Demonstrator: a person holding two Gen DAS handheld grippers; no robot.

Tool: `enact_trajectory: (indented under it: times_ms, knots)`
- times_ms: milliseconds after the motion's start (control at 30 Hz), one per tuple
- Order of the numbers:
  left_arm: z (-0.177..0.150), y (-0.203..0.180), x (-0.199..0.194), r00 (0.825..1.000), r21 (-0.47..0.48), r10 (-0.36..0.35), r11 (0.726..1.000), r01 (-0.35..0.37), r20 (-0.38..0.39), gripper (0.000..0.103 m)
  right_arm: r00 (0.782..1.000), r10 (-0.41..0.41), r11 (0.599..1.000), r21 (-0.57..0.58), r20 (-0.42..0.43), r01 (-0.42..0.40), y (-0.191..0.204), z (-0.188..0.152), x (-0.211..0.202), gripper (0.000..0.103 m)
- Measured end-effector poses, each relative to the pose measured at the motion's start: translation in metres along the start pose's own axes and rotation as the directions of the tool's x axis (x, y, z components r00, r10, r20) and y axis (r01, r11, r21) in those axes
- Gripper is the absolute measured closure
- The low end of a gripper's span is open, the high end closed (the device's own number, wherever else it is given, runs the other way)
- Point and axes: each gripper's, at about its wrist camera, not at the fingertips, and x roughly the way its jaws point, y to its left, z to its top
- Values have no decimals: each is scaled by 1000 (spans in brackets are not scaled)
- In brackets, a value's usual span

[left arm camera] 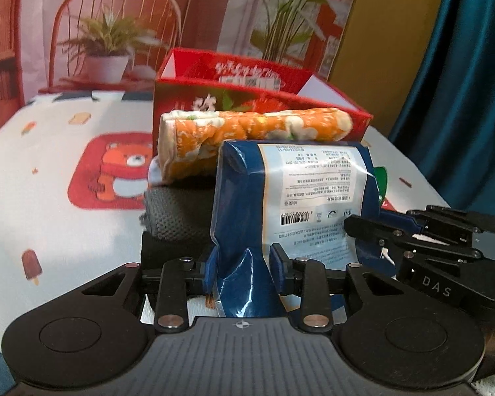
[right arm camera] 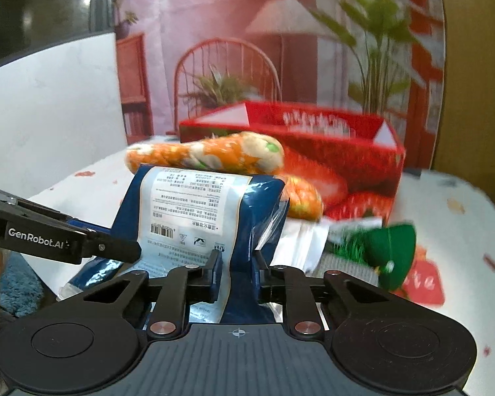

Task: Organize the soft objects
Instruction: 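Lift the blue-and-white bag and carry it over the red box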

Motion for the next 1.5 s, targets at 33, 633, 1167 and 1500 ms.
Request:
enact_trajectory:
  times_ms: [33, 633, 1167, 1500]
  knots:
    - [1, -2, -2, 1000, 9, 0, 1000, 0, 13, 68, 1000, -5, 1000, -13, 16, 5, 2, 2, -3, 86]
    - [31, 4, -21, 998, 8, -34, 999, 34, 50, 67, 988, 0, 982, -185, 152, 28, 15, 29, -28, 87]
    - [123, -12, -29, 980, 118, -38, 993, 15, 197, 67, 967, 34, 975, -220, 252, 24, -22, 108, -19, 87]
    - [169, -6, 26, 981, 108, -4, 994, -17, 192, 67, 969, 10, 978, -202, 246, 41, -53, 148, 36, 87]
